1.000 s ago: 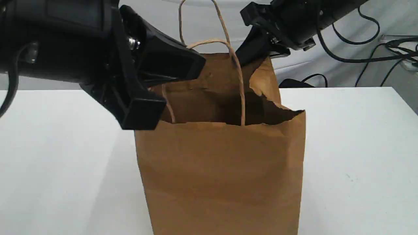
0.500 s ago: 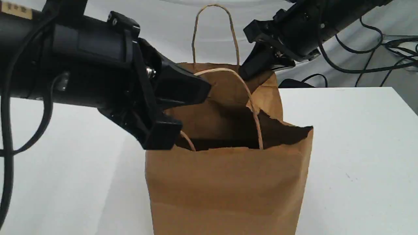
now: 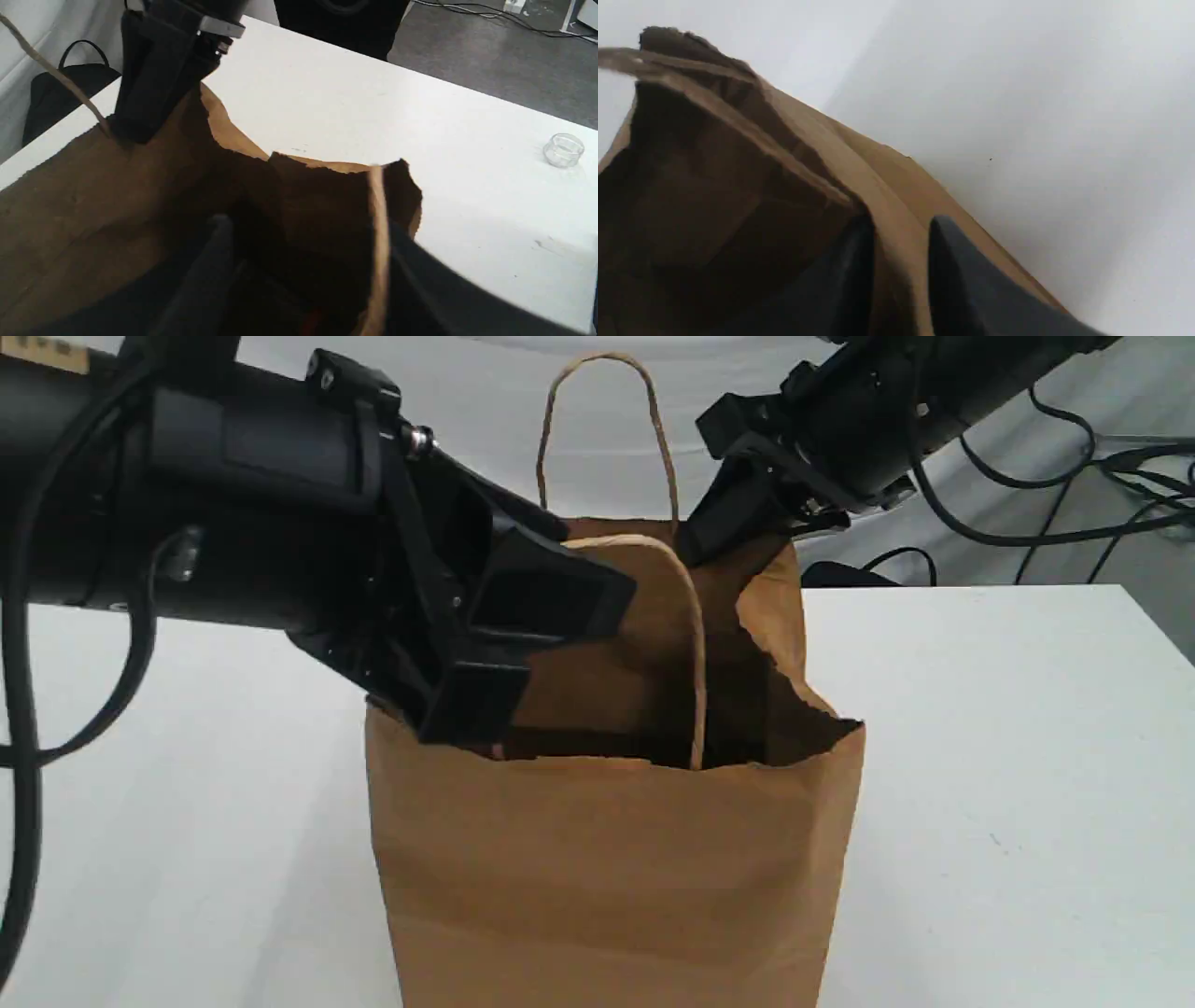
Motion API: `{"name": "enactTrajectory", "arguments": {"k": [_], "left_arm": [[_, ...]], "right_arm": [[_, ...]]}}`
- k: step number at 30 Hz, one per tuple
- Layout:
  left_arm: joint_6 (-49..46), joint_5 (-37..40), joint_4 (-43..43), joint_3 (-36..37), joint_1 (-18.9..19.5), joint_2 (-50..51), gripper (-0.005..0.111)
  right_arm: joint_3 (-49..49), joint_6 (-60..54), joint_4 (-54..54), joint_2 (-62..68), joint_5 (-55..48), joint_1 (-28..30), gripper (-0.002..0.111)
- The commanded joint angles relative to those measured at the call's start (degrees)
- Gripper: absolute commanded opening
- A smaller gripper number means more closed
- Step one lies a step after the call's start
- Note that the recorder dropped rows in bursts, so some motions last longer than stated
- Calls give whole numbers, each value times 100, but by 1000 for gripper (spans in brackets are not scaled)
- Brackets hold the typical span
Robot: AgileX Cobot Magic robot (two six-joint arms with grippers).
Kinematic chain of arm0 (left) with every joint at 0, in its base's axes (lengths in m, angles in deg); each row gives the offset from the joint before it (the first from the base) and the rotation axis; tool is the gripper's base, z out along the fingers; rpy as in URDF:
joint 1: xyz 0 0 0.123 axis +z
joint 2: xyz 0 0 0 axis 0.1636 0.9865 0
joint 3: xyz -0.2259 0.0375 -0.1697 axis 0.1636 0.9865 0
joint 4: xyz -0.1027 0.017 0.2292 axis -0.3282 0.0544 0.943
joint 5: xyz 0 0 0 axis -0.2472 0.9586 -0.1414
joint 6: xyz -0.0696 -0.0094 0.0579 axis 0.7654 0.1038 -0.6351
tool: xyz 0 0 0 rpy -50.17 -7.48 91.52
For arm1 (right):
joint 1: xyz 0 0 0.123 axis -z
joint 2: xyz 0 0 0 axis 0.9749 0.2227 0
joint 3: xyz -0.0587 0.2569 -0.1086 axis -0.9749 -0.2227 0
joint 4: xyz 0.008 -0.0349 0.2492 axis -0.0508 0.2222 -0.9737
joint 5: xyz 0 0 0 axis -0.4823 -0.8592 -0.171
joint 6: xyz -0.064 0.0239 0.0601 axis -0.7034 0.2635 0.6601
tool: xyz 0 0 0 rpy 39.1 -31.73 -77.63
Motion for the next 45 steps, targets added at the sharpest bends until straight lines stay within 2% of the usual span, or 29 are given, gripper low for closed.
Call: {"name": "enactTrajectory", "arguments": {"k": [1, 7, 12, 15, 31, 38, 40, 42, 45], "left_arm": [[35, -81, -64, 36, -39, 15, 60], [35, -81, 24, 24, -39, 15, 60], [35, -81, 156, 10, -39, 2, 60], [35, -81, 261, 10, -39, 2, 60], [13, -397, 318, 10, -39, -465, 60], [221, 172, 677, 10, -39, -740, 60], [527, 501, 1015, 10, -39, -842, 58], [801, 762, 1404, 10, -39, -980, 55], [1197, 1176, 2091, 10, -39, -1297, 37]], "right_arm": [[-41, -50, 7, -42, -3, -13, 27], [-41, -77, 7, -42, -3, -13, 37], [-29, -77, 275, -44, -3, -13, 54], [-29, -77, 308, -44, -3, -13, 60], [-29, -225, 408, -570, -3, -13, 60], [-29, -211, 700, -857, -3, -13, 60], [-29, -75, 965, -976, -3, -13, 56], [-29, 109, 1262, -1154, -3, -13, 46], [-29, 138, 1548, -1472, -3, -13, 17]]}}
